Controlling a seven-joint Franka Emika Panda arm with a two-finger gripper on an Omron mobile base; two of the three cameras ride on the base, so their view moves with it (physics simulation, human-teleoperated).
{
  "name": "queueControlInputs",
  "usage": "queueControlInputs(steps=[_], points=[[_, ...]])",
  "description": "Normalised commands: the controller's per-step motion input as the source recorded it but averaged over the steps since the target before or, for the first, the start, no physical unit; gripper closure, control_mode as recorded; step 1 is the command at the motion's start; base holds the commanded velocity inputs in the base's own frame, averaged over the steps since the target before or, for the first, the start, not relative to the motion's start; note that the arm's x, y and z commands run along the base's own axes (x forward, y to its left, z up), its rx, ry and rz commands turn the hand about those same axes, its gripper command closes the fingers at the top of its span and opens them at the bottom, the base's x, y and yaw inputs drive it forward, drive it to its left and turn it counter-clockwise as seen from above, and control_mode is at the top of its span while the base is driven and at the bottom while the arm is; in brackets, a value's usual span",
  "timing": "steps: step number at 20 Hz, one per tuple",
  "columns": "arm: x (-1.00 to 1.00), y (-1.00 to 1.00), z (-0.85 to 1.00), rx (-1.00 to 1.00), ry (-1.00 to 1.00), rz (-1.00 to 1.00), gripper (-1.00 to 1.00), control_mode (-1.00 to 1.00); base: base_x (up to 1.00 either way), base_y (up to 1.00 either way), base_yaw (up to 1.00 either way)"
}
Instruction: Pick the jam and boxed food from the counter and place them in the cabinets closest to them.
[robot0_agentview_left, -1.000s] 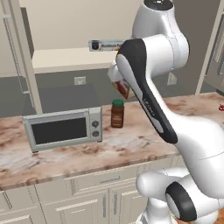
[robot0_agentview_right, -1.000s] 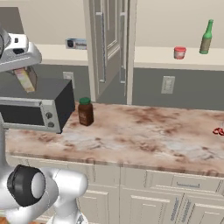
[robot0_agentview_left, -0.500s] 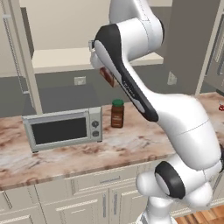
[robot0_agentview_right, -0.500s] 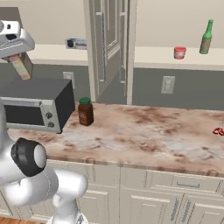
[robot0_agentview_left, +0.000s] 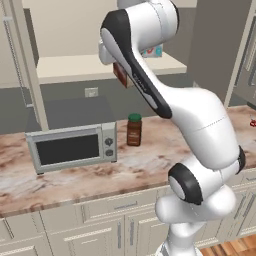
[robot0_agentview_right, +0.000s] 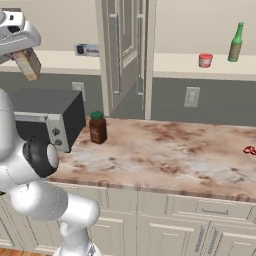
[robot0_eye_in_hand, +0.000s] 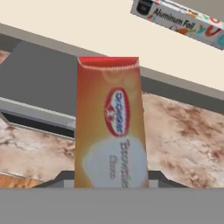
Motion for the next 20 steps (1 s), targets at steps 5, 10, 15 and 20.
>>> queueControlInputs(steps=[5,10,15,20], points=[[0.27,0.0,0.01,0.02,0.0,-0.03,1.0,-1.0,0.0,0.0,0.0],[0.43,-0.01,0.03,0.05,0.0,-0.07,1.0,-1.0,0.0,0.0,0.0],[0.35,0.0,-0.07,0.02,0.0,-0.06,1.0,-1.0,0.0,0.0,0.0],[0.48,0.01,-0.03,0.02,0.0,-0.07,1.0,-1.0,0.0,0.0,0.0]])
